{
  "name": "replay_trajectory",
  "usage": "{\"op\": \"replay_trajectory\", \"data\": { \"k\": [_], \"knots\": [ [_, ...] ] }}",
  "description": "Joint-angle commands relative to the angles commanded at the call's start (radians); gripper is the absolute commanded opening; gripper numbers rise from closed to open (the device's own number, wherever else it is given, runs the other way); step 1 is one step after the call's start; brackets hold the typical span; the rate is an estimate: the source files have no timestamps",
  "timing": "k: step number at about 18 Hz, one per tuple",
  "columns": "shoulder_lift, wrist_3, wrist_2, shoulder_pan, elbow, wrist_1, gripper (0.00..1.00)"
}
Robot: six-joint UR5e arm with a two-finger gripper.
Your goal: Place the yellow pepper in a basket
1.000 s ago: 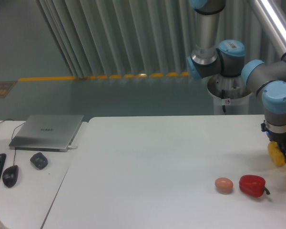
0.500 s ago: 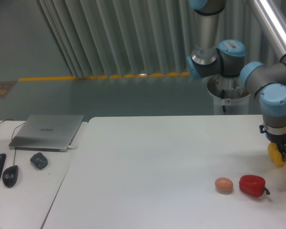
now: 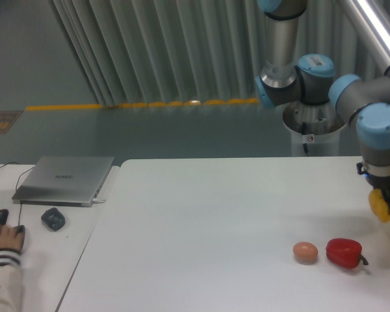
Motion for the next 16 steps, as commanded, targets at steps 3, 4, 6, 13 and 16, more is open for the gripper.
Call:
{"op": "replay_trajectory", "data": {
  "k": [3, 4, 6, 13, 16],
  "knots": [
    [0.000, 0.000, 0.000, 0.011, 0.019, 0.116, 0.35],
    [-0.003, 0.005, 0.002, 0.014, 0.014, 0.153, 0.37],
    [-0.014, 0.000, 0.015, 0.017, 0.019, 0.216, 0.37],
    [-0.028, 0.305, 0.145, 0.084, 0.019, 0.243, 0.37],
    [-0.037, 0.417, 0.202, 0.103, 0.015, 0.269, 0.37]
  ]
}}
